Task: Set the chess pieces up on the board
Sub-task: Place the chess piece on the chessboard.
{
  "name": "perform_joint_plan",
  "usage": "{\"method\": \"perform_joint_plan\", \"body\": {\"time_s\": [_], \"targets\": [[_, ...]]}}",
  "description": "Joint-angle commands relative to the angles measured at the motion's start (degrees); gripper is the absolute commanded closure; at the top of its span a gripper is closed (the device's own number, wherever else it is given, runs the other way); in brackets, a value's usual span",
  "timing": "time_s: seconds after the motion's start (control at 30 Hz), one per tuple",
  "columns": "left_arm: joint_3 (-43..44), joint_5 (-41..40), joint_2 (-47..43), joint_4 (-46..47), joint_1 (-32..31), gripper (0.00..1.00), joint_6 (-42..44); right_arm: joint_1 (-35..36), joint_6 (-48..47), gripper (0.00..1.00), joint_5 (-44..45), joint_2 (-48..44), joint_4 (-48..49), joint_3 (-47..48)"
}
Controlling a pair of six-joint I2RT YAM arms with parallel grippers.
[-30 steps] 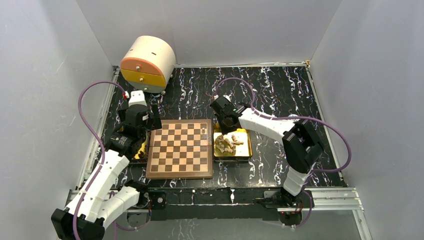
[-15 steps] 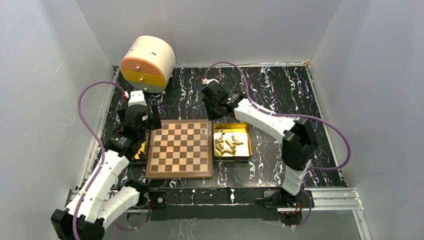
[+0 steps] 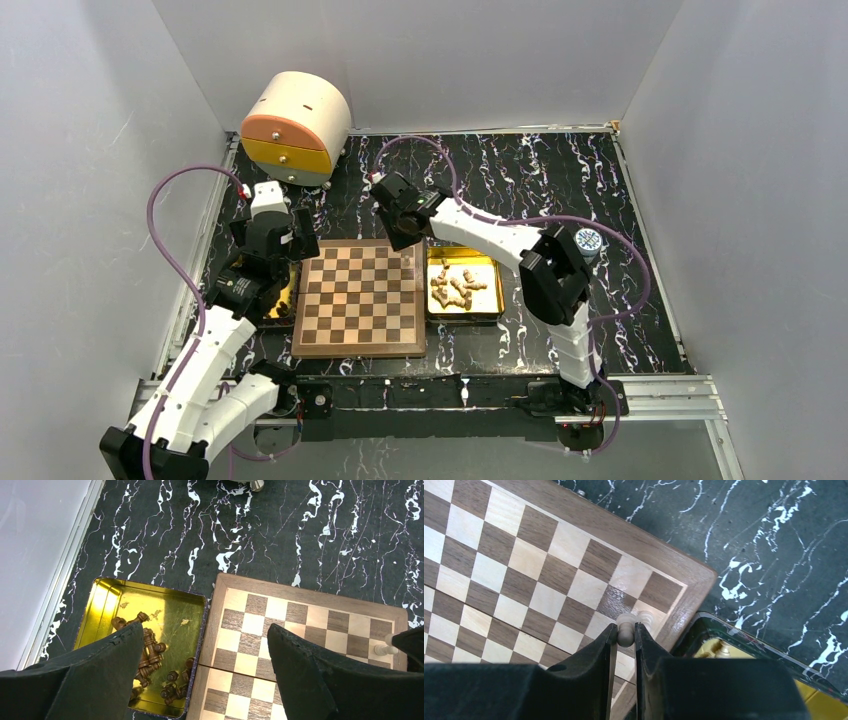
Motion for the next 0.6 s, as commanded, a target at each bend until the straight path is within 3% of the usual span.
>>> {"method": "perform_joint_plan", "body": {"time_s": [0.0,0.57], "targets": [[1.8,-2.6,-1.2,0.6,-0.3,0.09,-0.4,1.1,-0.8,0.74,-0.7,2.3,-1.5,5.3],[1.8,-3.3,-2.0,0.2,-0.3,0.09,-0.5,2.2,-1.0,0.70,-2.6,11.5,-6.7,14.1]]}}
